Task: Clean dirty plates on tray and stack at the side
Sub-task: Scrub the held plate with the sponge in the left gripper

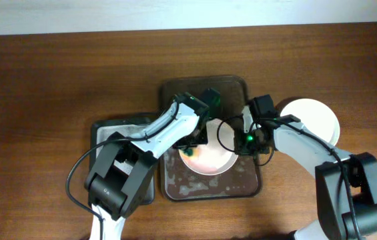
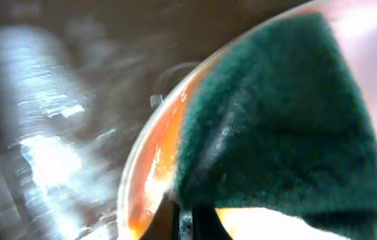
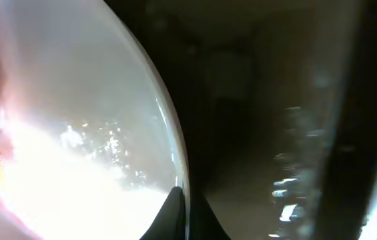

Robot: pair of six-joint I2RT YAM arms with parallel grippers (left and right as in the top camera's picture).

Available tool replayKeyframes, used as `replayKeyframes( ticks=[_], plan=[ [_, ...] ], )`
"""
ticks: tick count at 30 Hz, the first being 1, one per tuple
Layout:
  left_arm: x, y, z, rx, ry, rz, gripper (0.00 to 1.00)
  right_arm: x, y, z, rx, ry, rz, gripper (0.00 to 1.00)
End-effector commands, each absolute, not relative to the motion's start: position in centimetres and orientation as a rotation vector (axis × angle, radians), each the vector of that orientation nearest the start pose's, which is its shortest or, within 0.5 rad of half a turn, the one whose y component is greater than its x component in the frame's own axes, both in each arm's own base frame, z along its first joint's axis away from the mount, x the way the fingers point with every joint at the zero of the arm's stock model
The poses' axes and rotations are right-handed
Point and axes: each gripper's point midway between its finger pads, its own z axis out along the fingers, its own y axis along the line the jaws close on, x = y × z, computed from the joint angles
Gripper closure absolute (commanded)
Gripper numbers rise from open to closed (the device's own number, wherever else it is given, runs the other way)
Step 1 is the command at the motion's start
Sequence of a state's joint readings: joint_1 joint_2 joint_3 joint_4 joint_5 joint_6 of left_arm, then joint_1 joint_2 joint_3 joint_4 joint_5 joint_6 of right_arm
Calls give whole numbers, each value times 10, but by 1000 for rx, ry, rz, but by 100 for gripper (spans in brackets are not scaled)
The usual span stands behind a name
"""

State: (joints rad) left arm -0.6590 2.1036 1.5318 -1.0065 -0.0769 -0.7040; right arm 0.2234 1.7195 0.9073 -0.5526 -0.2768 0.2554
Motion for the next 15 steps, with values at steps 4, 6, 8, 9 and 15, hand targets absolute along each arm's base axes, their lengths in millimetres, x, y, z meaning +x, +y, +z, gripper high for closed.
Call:
replayKeyframes(
  ticks=[4,6,8,9,15],
  plan=[
    [284,-335,3,14,3221,-851,100,303,99,-3,27,2984,352,96],
    [279,-346,5,57,3208,-888,100,303,99,-3,38,2985,353,96],
    [274,-349,-6,-13,3247,-870,100,303,99,-3,39,2985,354,96],
    [269,-354,-10,-16,3268,-923,100,303,99,-3,38,2985,353,96],
    [249,-376,-9,142,3287,-1172,100,303,99,-3,38,2984,353,96]
  ],
)
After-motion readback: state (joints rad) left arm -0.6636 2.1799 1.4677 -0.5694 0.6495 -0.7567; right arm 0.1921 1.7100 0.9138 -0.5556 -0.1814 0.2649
